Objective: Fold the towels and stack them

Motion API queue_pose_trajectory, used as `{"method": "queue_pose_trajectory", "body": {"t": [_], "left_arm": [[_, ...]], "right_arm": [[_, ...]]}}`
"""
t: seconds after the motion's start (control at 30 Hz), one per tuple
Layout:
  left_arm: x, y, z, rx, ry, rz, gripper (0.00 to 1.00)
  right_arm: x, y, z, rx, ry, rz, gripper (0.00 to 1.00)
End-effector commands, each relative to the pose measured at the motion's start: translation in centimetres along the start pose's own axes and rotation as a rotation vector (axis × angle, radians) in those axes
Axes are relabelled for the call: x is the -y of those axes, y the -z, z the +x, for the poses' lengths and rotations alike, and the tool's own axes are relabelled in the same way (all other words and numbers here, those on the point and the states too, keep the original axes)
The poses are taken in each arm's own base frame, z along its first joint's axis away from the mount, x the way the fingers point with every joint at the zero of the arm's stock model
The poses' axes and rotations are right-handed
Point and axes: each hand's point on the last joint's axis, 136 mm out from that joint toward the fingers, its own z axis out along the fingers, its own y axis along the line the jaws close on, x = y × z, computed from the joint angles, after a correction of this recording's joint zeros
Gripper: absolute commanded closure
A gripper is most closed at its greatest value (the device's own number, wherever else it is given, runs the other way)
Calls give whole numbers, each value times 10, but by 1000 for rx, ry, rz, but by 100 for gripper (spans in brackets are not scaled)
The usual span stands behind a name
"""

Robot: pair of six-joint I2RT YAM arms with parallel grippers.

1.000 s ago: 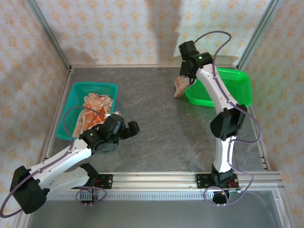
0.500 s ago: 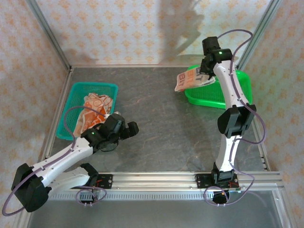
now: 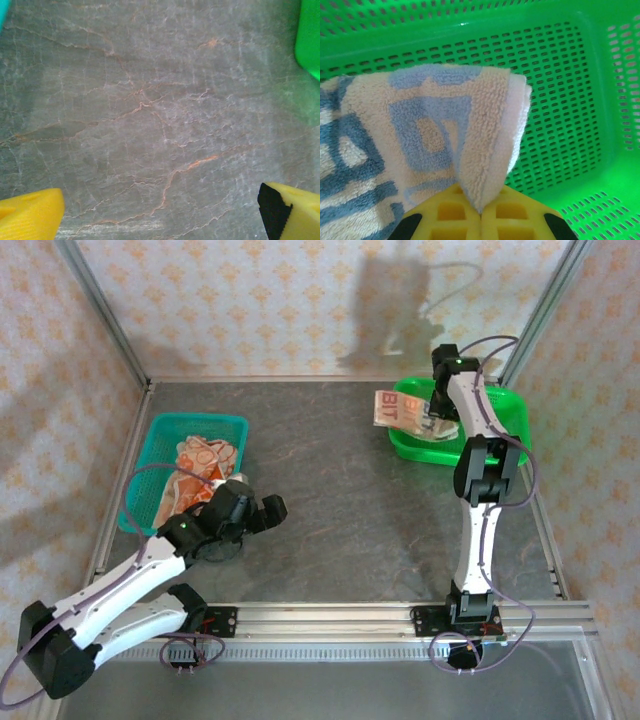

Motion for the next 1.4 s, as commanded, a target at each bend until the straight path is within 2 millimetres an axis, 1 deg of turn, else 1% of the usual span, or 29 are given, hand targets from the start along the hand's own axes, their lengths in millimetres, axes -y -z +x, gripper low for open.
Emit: {"method": "queue_pose_trajectory", "body": {"t": [0.0,0.17,0.43,0.57,0.73,0.87,1.13,1.27,1.33,1.37], "left_arm": [[-18,5,-4,38,10,-60,0],[-19,5,-4,38,12,-68,0],[-21,3,-4,41,7,-73,0],[-20,2,-4,37,3,-76,0],[-21,1,-4,29,-5,-81,0],[-21,1,-4,30,-9,-82,0],[-21,-1,-3,21,-9,-82,0],[-22,0,-2,16,-10,-84,0],[-22,1,-2,16,-10,-84,0],[-23,2,-2,20,-9,-85,0]], "right_arm": [[15,2,-16,43,-44,45,100],[19,-16,-9,10,-26,90,100],[28,-22,-6,-4,-23,116,100],[31,-22,-6,-1,-22,128,100],[44,-17,-11,20,-39,183,100],[53,-9,-13,31,-61,175,100],[55,-8,-15,31,-79,166,100],[53,-8,-16,31,-84,154,100],[52,-8,-16,30,-85,146,88],[51,-7,-17,30,-86,138,76]]}}
